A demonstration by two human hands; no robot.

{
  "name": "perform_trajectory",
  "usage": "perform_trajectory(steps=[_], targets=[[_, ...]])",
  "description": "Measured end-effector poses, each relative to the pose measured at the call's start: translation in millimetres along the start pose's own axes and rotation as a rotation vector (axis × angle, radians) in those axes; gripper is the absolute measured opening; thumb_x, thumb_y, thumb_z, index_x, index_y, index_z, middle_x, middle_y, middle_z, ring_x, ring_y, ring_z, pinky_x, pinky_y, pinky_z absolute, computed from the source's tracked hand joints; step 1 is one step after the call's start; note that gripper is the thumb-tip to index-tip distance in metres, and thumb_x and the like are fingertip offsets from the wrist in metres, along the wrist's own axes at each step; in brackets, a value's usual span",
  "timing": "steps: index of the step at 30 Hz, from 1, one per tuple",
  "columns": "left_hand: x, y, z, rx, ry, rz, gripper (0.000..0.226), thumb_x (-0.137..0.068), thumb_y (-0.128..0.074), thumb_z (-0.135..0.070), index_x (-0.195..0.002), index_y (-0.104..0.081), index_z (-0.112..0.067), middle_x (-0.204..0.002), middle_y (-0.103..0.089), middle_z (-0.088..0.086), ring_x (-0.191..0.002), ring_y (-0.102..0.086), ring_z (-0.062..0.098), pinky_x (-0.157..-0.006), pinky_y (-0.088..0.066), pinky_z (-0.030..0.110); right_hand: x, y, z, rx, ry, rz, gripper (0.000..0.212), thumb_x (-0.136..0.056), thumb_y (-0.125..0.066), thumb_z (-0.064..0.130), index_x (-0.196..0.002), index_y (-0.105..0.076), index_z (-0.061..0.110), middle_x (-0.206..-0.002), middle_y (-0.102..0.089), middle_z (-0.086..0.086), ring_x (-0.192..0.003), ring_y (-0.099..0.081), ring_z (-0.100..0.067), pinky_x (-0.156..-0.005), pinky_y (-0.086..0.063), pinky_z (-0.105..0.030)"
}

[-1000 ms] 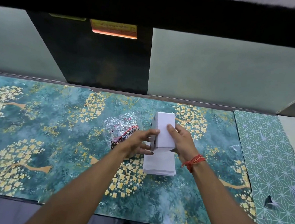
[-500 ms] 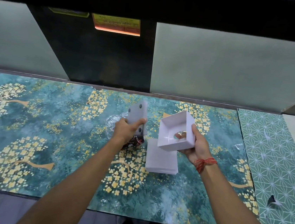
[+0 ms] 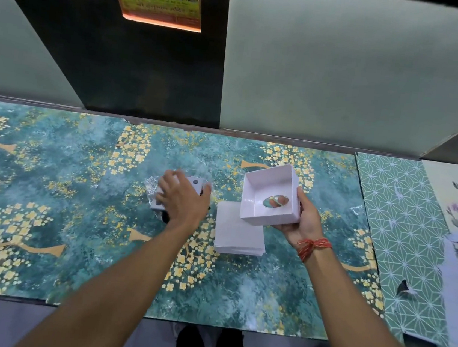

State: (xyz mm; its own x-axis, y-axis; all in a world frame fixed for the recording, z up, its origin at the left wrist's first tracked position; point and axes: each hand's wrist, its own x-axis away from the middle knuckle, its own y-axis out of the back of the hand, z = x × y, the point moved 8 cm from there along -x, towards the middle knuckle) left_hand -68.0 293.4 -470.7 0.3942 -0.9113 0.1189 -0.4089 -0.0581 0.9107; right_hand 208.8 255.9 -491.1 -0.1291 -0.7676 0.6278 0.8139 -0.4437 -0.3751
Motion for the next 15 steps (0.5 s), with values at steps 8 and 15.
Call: perform_trajectory(steps=[8, 15], targets=[[78, -92, -27, 0.033, 0.200, 0.535, 0.105, -0.070, -0.077, -0.059, -0.144, -0.032, -0.001, -0.149, -0.032, 0.019, -0.136, -0.036, 0.037, -0.100, -0.046, 0.049, -1, 27, 3, -0.068, 0.020, -0.029, 0.035, -0.097, -0.044, 0.044, -0.091, -0.066, 0.018, -0.061, -0.069, 0.000, -0.057, -0.068, -0.018, -0.075, -0.050, -0.044], [67, -103, -30, 0.138, 0.387, 0.580, 0.096, -0.054, -0.092, -0.042, -0.129, -0.050, 0.000, -0.129, -0.061, 0.012, -0.117, -0.061, 0.032, -0.092, -0.052, 0.040, 1, 55, -2, -0.117, 0.010, -0.078, 0.031, -0.097, -0.045, 0.041, -0.098, -0.065, 0.017, -0.064, -0.071, 0.000, -0.057, -0.070, -0.018, -0.061, -0.059, -0.041]])
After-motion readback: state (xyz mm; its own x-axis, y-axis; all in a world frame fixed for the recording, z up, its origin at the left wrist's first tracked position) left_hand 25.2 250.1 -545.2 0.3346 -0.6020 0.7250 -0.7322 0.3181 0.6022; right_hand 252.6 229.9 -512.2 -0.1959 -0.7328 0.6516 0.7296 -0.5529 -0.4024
